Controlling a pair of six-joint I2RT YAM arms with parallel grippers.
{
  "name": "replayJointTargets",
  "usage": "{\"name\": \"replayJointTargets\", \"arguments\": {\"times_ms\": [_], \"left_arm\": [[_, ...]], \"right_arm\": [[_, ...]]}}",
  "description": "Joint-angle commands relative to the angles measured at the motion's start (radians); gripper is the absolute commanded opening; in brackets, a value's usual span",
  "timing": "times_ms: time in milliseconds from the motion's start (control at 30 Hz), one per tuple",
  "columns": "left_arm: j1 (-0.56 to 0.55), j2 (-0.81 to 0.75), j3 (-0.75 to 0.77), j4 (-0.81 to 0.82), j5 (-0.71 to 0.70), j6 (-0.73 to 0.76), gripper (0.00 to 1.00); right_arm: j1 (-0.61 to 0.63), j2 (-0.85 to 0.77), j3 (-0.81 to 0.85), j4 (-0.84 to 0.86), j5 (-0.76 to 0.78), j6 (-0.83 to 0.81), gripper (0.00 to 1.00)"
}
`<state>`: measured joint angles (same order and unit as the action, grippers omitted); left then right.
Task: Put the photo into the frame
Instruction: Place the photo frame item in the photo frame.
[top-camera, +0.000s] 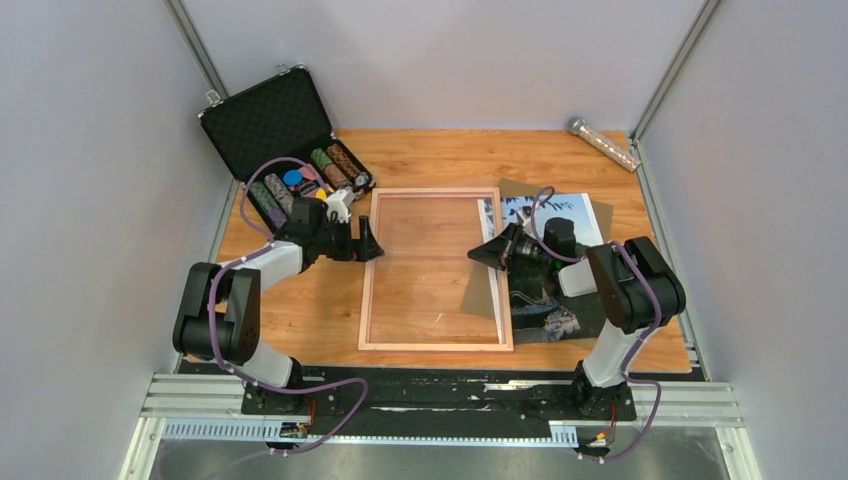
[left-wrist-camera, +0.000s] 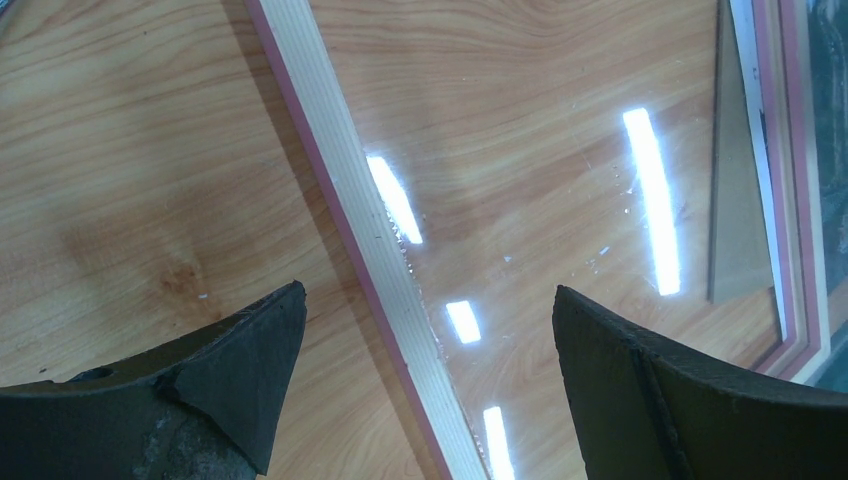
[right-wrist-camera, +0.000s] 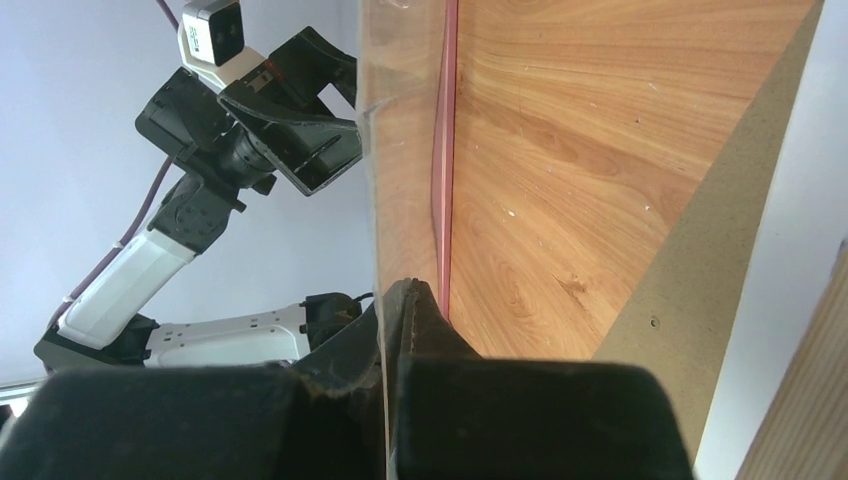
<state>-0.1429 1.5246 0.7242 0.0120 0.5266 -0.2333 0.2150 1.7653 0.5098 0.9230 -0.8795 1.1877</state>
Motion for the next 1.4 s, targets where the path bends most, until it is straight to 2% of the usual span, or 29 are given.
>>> {"name": "replayJointTargets", "arguments": {"times_ms": [0,733,1367], "left_arm": [[-0.012,0.008,-0.008,0.053,0.023,-0.018,1.0],[-0.07,0.056,-0.015,0.1,0.056,-0.073,1.0],[-0.072,0.028,-0.009,0.089,0.034,-0.062,1.0]], "right_arm": [[0.006,0.028,0.035,0.047,0.011,0.026,0.0],[0.021,0.095,0.038,0.023,0.023,-0.009,0.01],[0.025,0.075,0.124,-0.242,0.06,-0.2,0.17]]}}
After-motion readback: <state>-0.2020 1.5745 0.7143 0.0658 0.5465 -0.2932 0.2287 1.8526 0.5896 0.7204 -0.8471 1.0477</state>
